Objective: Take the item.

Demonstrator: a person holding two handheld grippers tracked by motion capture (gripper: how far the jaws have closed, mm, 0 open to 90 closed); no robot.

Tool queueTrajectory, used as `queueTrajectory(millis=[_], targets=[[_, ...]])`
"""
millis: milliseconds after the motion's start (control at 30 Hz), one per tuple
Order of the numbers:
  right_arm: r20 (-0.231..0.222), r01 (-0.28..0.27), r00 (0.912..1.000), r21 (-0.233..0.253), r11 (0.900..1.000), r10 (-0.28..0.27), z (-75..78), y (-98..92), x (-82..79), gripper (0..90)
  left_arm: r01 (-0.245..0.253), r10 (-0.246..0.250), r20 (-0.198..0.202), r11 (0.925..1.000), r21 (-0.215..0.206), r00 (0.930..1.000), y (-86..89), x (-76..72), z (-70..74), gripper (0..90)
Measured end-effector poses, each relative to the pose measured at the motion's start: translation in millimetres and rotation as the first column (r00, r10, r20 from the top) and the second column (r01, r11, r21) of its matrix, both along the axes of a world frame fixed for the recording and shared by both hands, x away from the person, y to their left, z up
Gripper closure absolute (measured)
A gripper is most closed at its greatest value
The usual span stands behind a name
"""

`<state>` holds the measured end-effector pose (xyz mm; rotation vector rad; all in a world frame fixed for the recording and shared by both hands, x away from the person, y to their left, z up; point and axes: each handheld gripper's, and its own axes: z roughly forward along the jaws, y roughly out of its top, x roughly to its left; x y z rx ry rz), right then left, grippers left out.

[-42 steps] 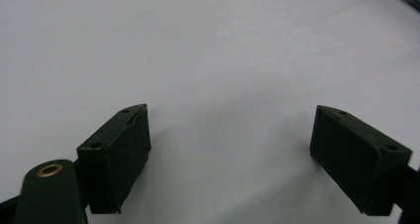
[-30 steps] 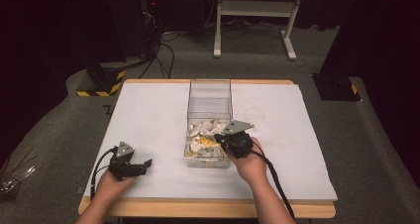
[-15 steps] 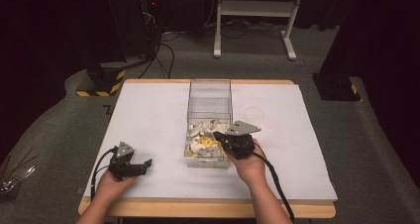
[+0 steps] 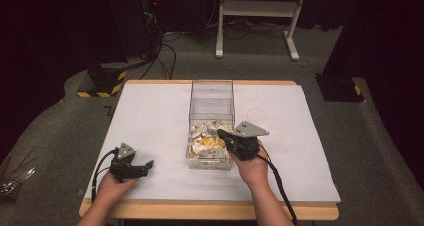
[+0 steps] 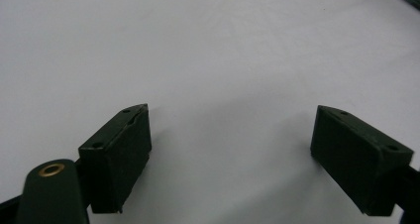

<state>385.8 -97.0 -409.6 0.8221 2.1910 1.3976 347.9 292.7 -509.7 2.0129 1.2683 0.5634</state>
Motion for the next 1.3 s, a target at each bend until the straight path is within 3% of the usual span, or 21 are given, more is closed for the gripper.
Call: queueTrajectory(millis=[633, 1300], targets=[[0.051, 0.017, 0.9985, 0.068, 0.998, -0.021, 13.0, -9.7, -5.7, 89.8, 0.000, 0.000, 0.000, 1.0000, 0.001, 1.0000, 0.0, -0.1, 0.0, 16.2], [0.083, 0.028, 0.9959, 0.099, 0.995, -0.036, 23.7, -18.7, -11.6, 89.8, 0.000, 0.000, 0.001, 1.0000, 0.000, 1.0000, -0.1, 0.0, 0.0, 16.2]])
